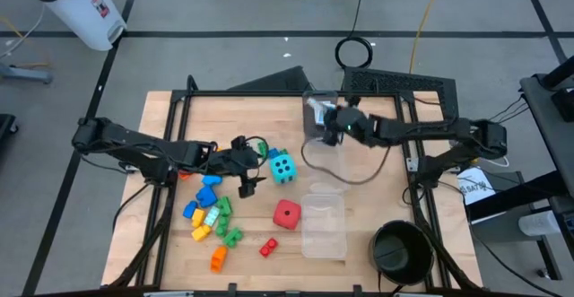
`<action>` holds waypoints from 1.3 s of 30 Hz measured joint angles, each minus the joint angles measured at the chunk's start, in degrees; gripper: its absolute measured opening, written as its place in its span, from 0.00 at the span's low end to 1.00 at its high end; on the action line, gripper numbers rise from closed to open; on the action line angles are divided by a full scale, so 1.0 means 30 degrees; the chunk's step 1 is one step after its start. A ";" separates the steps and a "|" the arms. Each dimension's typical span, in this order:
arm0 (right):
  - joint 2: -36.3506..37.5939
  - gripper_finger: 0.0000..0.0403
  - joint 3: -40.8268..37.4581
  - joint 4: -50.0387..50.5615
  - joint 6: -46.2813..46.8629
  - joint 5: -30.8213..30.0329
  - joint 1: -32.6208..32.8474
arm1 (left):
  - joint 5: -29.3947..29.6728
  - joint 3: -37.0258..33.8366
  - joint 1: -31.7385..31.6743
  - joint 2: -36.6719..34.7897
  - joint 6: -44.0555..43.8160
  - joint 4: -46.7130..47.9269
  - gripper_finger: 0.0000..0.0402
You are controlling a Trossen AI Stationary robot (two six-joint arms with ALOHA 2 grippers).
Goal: Pick & Place Toys
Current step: Put the playing cards into the upper black bin
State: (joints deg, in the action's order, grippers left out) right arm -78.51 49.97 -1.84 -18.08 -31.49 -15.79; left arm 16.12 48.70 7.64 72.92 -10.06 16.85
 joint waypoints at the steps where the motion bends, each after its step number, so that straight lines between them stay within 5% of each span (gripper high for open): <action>1: -0.0223 0.09 0.0006 -0.0029 -0.0001 0.0299 -0.0627 | 0.0007 -0.0146 -0.0115 0.0024 -0.0081 -0.0237 0.86; 11: -0.2720 0.13 0.0002 -0.0009 0.0223 0.2118 -0.3975 | 0.0018 -0.0261 -0.0591 0.0141 0.0010 -0.0811 0.86; 31: -0.2740 0.34 0.0017 0.0286 -0.0194 0.2064 -0.2448 | 0.0000 -0.0261 -0.0576 0.0141 0.0296 -0.1014 0.86; 39: -0.1252 0.40 0.0038 0.1186 0.2240 0.2089 -0.2338 | 0.0016 -0.0261 -0.0591 0.0148 0.0296 -0.1015 0.86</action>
State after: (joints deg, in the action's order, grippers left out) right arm -82.27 50.08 1.72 -11.36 -25.23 -22.81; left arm 16.17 47.92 5.87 73.36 -9.17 13.80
